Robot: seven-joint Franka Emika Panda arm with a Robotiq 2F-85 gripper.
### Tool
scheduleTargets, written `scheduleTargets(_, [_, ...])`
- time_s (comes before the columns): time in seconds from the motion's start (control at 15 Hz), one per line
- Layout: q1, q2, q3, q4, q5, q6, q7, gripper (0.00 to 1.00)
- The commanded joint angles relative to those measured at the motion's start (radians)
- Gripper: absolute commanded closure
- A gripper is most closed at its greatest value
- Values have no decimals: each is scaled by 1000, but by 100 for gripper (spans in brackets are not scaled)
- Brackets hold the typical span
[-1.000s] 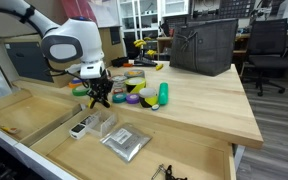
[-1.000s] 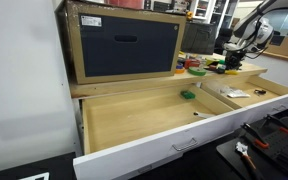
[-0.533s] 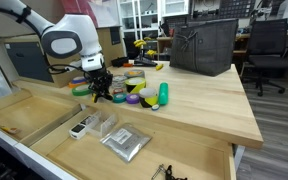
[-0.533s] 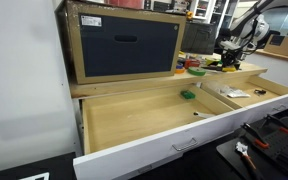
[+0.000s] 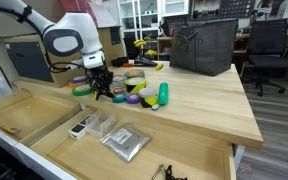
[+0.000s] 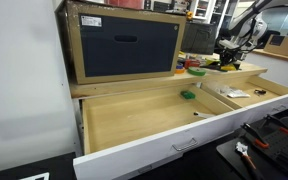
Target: Remove the black and yellow tool from the open drawer and place it on the counter.
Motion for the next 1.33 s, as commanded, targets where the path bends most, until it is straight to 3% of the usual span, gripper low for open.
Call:
scheduleTargets(0.0, [19, -11, 8, -34, -8, 29, 11, 96])
scheduleTargets(1.0, [131, 23, 2, -64, -80, 159, 58, 96])
scheduleTargets(1.07, [131, 30, -1, -53, -92, 144, 46, 81])
scheduleTargets(1.13, [127, 32, -3, -46, -103, 131, 33, 58])
scheduleTargets(1.27, [107, 23, -5, -48, -115, 122, 7, 53])
